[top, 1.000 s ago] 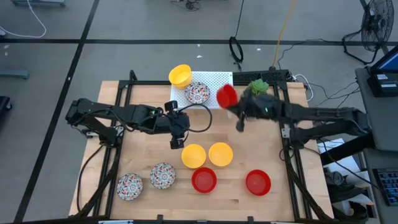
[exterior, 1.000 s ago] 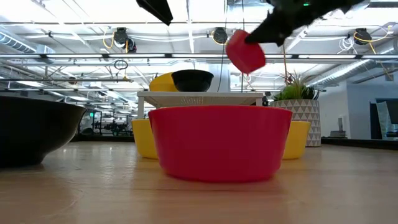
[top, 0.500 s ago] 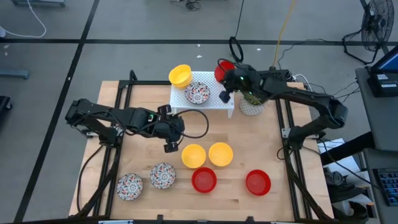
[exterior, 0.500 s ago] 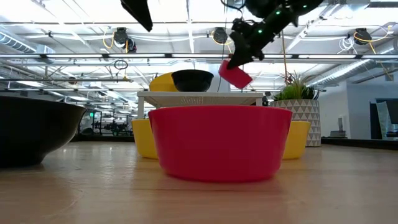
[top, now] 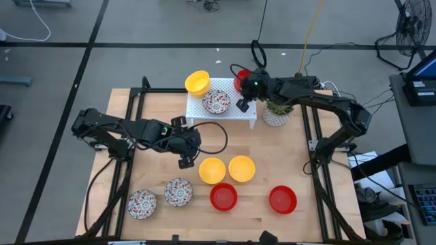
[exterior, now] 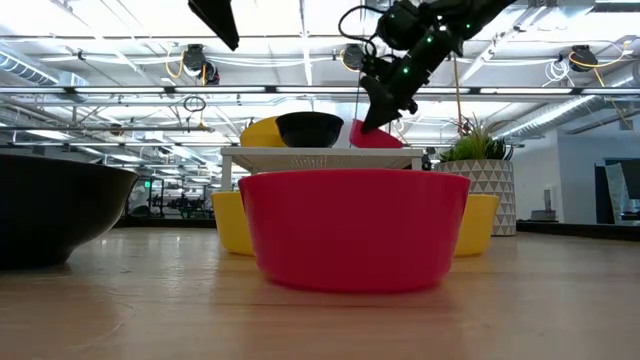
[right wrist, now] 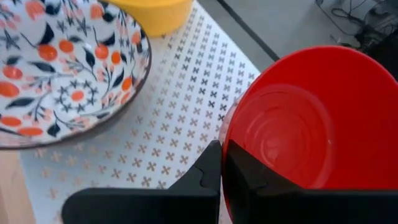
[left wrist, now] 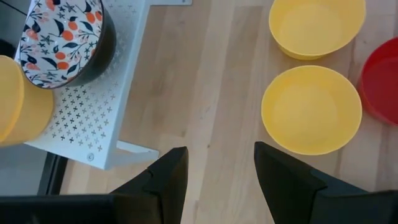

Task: Pick & Place Mini bowls
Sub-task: Put the red bowl on the shelf, then stack the yellow bowl on the yellow bowl on the shelf

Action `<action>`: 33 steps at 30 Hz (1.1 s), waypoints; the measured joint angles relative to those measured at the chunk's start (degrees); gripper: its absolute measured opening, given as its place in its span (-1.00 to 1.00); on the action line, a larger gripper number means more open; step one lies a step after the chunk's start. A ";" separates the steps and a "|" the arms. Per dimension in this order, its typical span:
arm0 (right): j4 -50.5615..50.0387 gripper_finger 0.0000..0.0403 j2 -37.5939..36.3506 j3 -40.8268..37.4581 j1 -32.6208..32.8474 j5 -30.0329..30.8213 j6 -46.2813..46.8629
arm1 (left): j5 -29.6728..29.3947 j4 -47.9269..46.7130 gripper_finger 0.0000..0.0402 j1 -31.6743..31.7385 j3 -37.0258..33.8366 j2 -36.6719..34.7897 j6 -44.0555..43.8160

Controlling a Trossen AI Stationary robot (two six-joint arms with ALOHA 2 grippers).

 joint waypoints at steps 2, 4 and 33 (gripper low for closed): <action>-0.11 -0.98 -0.10 0.02 0.01 0.00 1.04 | 0.00 0.03 -0.06 0.00 0.00 0.00 0.02; -0.74 -0.95 -0.04 0.02 0.01 0.00 1.22 | 0.00 0.03 -0.06 0.00 0.00 0.00 0.02; -3.67 -0.39 -14.57 -0.10 7.79 -13.10 -0.42 | 9.52 0.03 -0.06 0.00 0.00 0.00 -2.81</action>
